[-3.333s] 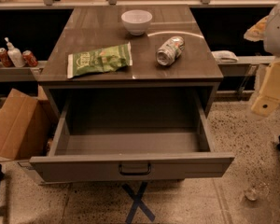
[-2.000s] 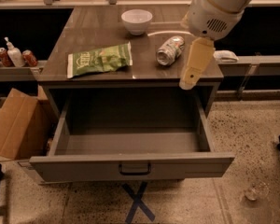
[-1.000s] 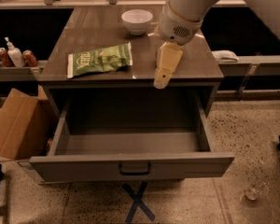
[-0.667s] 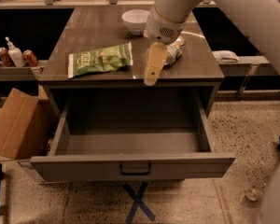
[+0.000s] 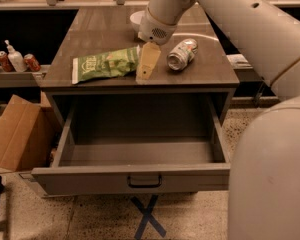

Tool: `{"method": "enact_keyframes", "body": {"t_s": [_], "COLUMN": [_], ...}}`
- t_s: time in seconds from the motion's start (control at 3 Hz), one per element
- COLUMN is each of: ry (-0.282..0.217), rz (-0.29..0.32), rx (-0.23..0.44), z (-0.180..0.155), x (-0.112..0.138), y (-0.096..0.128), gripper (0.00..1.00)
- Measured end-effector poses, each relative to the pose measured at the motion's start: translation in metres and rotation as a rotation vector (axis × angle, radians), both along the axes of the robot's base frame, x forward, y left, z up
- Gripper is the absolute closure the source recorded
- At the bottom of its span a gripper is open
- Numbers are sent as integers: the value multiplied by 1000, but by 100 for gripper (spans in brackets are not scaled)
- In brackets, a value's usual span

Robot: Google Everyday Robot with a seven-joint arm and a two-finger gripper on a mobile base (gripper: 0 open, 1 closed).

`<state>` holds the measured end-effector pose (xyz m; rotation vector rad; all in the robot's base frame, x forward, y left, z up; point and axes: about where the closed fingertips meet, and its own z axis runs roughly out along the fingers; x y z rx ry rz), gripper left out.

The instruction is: Place green jalapeno chip bag into top drawer

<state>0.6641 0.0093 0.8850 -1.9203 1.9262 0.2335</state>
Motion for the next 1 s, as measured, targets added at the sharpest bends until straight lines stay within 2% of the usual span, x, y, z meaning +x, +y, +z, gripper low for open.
{"method": "enact_keyframes", "body": {"t_s": [0.67, 1.0], "ry": [2, 9], "rz": [21, 32], "rx": [34, 33], "z": [-19, -25], "x": [29, 36], "y": [57, 72], "gripper": [0, 0]}}
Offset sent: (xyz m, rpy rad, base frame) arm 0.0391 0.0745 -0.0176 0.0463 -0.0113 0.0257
